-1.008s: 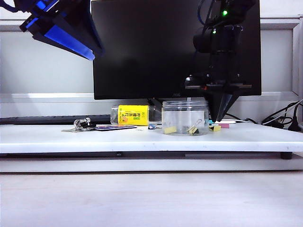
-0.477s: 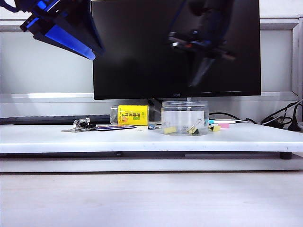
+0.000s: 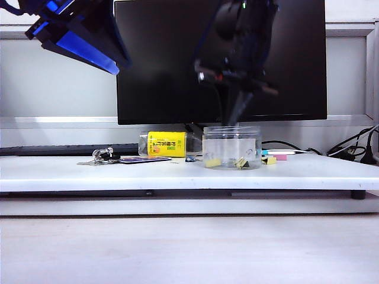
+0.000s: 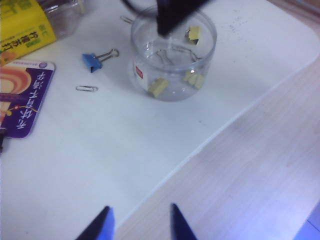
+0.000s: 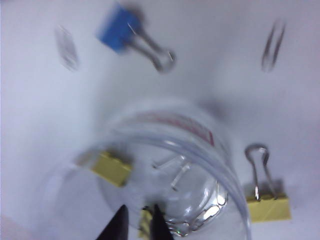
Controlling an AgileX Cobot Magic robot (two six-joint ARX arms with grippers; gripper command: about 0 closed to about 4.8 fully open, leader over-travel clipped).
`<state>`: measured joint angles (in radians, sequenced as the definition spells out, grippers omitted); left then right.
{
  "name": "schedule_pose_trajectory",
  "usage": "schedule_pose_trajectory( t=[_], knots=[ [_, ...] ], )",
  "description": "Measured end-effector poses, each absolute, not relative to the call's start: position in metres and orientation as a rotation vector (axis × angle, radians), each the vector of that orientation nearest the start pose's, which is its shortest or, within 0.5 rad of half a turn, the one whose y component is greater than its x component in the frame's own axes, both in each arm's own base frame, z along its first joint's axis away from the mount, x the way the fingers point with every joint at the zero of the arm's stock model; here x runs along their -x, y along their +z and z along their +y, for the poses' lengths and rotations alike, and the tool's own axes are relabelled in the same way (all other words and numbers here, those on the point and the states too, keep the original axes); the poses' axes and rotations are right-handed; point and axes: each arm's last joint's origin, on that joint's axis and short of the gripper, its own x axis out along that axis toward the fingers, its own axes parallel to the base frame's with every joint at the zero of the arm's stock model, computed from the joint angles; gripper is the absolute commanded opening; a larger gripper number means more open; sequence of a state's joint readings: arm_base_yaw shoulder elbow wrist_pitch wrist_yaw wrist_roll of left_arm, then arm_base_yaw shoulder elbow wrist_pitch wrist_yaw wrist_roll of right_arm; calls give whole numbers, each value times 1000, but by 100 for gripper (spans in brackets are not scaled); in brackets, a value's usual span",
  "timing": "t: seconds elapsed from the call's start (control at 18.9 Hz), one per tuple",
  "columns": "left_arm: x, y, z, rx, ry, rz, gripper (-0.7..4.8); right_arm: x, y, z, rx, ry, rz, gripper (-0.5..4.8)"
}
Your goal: Take the clips out of the round transparent plastic box and place them on the table.
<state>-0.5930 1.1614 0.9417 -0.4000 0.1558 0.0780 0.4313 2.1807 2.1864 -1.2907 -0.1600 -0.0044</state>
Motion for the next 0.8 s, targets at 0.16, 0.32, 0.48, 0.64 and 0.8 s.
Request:
schedule_pose_trajectory(
  t=[0.16, 0.32, 0.48, 0.64, 0.8],
  knots=[
    [-201, 295, -141, -210, -749, 592, 156, -400, 269, 188, 180, 503, 1348, 67],
    [-201, 295, -141, -210, -748, 592, 156, -401, 266, 195, 140, 556, 1323, 67],
    [-201, 295, -141, -210, -748, 592, 156, -400, 266, 205, 136, 581, 1286, 67],
    [-201, 295, -141, -210, -748, 592, 156, -401, 267, 207, 130, 584, 1269, 68],
    [-201, 295, -141, -210, -748, 592, 156, -401, 265, 207, 130, 581, 1272, 68]
  ],
)
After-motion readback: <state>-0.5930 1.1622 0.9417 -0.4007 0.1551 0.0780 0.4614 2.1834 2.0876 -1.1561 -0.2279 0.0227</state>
